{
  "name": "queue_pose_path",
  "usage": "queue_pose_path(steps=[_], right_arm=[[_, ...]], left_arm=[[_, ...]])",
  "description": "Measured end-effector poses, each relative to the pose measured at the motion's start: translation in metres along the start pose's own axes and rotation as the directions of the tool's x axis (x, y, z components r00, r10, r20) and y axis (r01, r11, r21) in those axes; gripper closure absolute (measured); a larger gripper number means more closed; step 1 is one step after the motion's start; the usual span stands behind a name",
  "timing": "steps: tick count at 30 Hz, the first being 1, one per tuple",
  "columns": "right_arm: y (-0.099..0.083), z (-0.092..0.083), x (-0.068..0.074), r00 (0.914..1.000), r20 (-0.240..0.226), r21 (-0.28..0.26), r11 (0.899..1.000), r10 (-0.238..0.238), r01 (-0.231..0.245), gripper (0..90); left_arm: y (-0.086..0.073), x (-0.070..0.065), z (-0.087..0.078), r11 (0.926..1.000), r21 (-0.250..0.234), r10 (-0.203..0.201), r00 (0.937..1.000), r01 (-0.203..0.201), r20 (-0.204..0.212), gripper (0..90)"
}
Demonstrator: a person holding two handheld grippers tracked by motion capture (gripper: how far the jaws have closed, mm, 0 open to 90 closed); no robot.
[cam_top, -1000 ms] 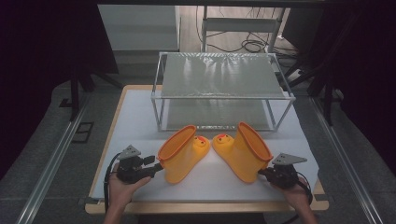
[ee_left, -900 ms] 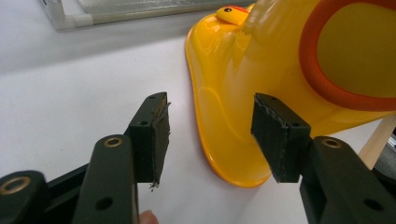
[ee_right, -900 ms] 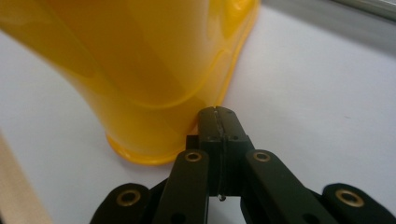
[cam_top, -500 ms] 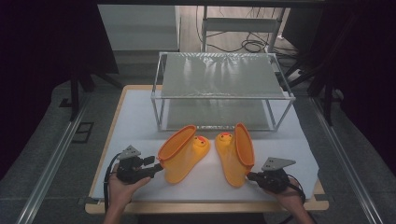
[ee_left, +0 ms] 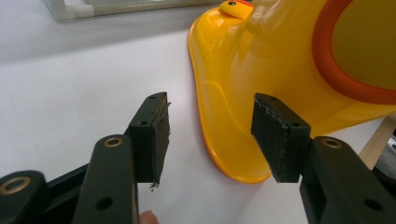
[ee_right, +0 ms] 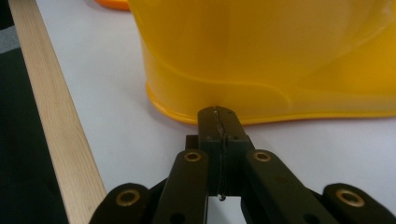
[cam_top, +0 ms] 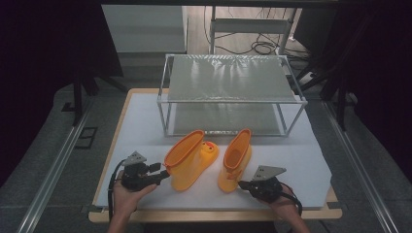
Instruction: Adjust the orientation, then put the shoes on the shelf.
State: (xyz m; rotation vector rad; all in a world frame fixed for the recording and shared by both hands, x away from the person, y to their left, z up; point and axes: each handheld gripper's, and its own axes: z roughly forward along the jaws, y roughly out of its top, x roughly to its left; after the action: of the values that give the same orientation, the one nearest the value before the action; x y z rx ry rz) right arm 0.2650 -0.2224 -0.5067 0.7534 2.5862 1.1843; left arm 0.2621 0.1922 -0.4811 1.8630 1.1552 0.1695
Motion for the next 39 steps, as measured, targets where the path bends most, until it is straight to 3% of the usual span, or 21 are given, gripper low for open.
queue_pose_path(steps=[9, 11, 13, 15, 16, 17, 18, 21, 22, 24, 27, 30, 32, 34, 35, 39], right_arm=[[-0.002, -0.002, 0.004, 0.9998, 0.010, -0.032, 0.999, -0.016, 0.016, 84.0], [-0.008, -0.012, -0.001, 0.9997, 0.010, -0.055, 0.998, 0.020, -0.020, 78.8], [-0.014, -0.021, -0.008, 0.9981, 0.029, -0.074, 0.996, 0.054, -0.052, 75.4], [-0.017, -0.025, -0.011, 0.9964, 0.040, -0.085, 0.994, 0.075, -0.071, 72.1], [-0.023, -0.034, -0.020, 0.9917, 0.058, -0.116, 0.987, 0.114, -0.107, 64.1], [-0.023, -0.034, -0.020, 0.9917, 0.058, -0.116, 0.987, 0.114, -0.107, 64.1], [-0.030, -0.043, -0.031, 0.9867, 0.046, -0.164, 0.976, 0.156, -0.147, 54.0], [-0.038, -0.050, -0.042, 0.9735, 0.088, -0.202, 0.961, 0.211, -0.191, 47.5], [-0.038, -0.050, -0.042, 0.9735, 0.088, -0.202, 0.961, 0.211, -0.191, 47.5], [-0.044, -0.053, -0.049, 0.9573, 0.124, -0.208, 0.950, 0.261, -0.232, 42.2], [-0.044, -0.054, -0.050, 0.9530, 0.140, -0.214, 0.948, 0.269, -0.236, 39.6], [-0.044, -0.056, -0.051, 0.9433, 0.166, -0.222, 0.943, 0.288, -0.249, 38.0], [-0.046, -0.058, -0.052, 0.9353, 0.181, -0.229, 0.938, 0.304, -0.261, 38.0], [-0.046, -0.058, -0.053, 0.9326, 0.187, -0.227, 0.937, 0.309, -0.265, 38.1], [-0.047, -0.059, -0.054, 0.9262, 0.196, -0.230, 0.933, 0.322, -0.276, 38.5], [-0.047, -0.060, -0.056, 0.9258, 0.197, -0.228, 0.933, 0.323, -0.277, 38.7]], left_arm=[[-0.001, 0.002, -0.001, 1.0000, 0.002, -0.006, 1.0000, 0.006, -0.004, 47.0], [-0.001, 0.001, -0.002, 1.0000, -0.001, -0.007, 1.0000, 0.007, -0.004, 47.0], [-0.001, 0.002, -0.003, 0.9996, -0.007, -0.028, 0.9993, 0.028, 0.026, 46.8], [0.000, 0.001, -0.004, 0.9997, -0.009, -0.023, 0.9996, 0.023, 0.015, 46.8], [0.001, 0.001, -0.004, 0.9998, -0.008, -0.018, 0.9997, 0.019, 0.013, 46.8], [0.001, 0.001, -0.005, 0.9997, -0.011, -0.024, 0.9995, 0.024, 0.018, 46.8], [0.000, 0.002, -0.005, 0.9997, -0.010, -0.024, 0.9996, 0.024, 0.016, 46.8], [-0.001, 0.004, -0.005, 0.9996, -0.008, -0.028, 0.9995, 0.028, 0.011, 46.8], [-0.001, 0.004, -0.005, 0.9996, -0.008, -0.026, 0.9996, 0.026, 0.006, 46.8], [0.000, 0.004, -0.006, 0.9996, -0.009, -0.025, 0.9996, 0.025, 0.008, 46.7], [0.000, 0.003, -0.006, 0.9997, -0.012, -0.023, 0.9997, 0.023, 0.009, 46.7], [0.002, 0.002, -0.008, 0.9997, -0.016, -0.019, 0.9997, 0.020, 0.011, 46.8], [0.004, 0.002, -0.010, 0.9995, -0.010, -0.031, 0.9990, 0.032, 0.031, 47.4], [0.005, 0.003, -0.011, 0.9993, -0.004, -0.037, 0.9985, 0.037, 0.040, 47.8], [0.007, 0.003, -0.012, 0.9991, 0.002, -0.044, 0.9975, 0.044, 0.055, 49.3], [0.014, 0.006, -0.020, 0.9989, 0.012, -0.047, 0.9951, 0.046, 0.087, 49.7]])
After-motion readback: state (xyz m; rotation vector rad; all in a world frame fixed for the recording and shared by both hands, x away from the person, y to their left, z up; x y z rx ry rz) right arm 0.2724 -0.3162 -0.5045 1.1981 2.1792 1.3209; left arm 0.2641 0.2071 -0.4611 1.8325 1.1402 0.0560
